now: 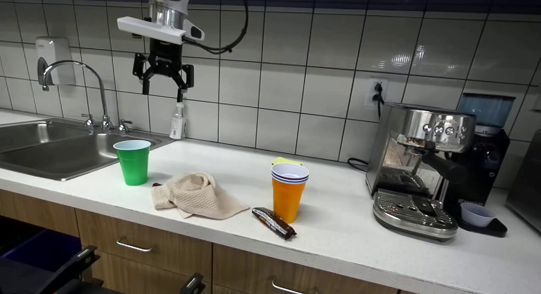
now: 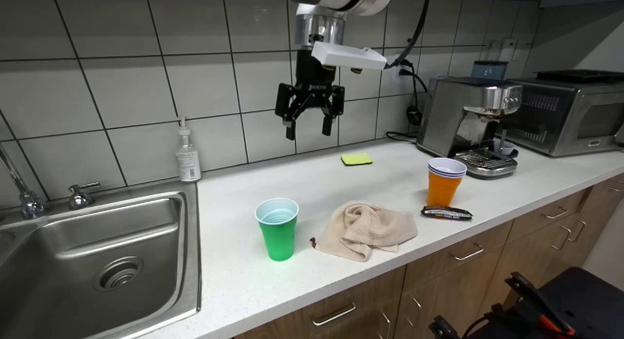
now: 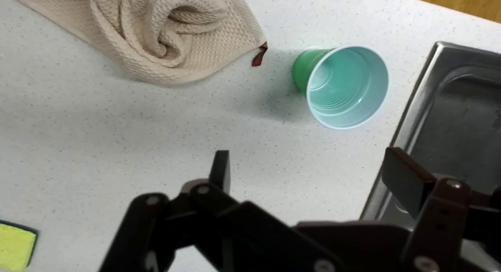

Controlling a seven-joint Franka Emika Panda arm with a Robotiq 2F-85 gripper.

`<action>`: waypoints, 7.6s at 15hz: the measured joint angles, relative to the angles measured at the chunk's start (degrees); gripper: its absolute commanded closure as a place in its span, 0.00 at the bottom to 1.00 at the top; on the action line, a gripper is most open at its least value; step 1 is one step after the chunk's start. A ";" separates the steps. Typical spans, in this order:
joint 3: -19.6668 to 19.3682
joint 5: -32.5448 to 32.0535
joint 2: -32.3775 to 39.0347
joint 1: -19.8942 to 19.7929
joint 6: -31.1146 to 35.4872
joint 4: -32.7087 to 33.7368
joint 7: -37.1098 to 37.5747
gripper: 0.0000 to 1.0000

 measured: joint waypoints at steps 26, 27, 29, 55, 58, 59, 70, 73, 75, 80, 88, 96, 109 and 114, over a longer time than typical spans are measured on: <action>2.89 -9.55 10.53 5.29 2.88 1.57 17.42 0.00; 2.86 -9.55 11.15 5.29 2.88 1.92 17.55 0.00; 2.74 -9.55 12.38 5.29 2.87 2.68 17.74 0.00; 0.87 -9.55 20.51 5.67 2.52 6.04 21.48 0.00; 0.83 -9.55 21.09 6.03 2.52 6.24 22.18 0.26; 0.83 -9.55 21.22 6.11 2.52 6.28 22.35 0.34; 0.80 -9.55 21.69 6.16 2.51 6.83 23.35 1.00; 0.81 -9.53 21.67 6.23 2.43 7.36 23.36 0.99; 0.81 -9.53 21.66 6.25 2.43 7.47 23.36 0.99; 0.81 -9.37 20.73 6.25 2.52 7.57 23.37 0.99; 0.76 -8.10 15.07 5.99 2.54 7.19 23.39 0.99; -0.75 -7.98 7.44 4.28 2.55 3.67 23.43 0.99; -3.53 -7.98 -4.91 -1.54 2.46 -5.69 24.01 0.99; -5.11 -8.00 -9.00 -4.48 2.33 -8.89 24.15 0.99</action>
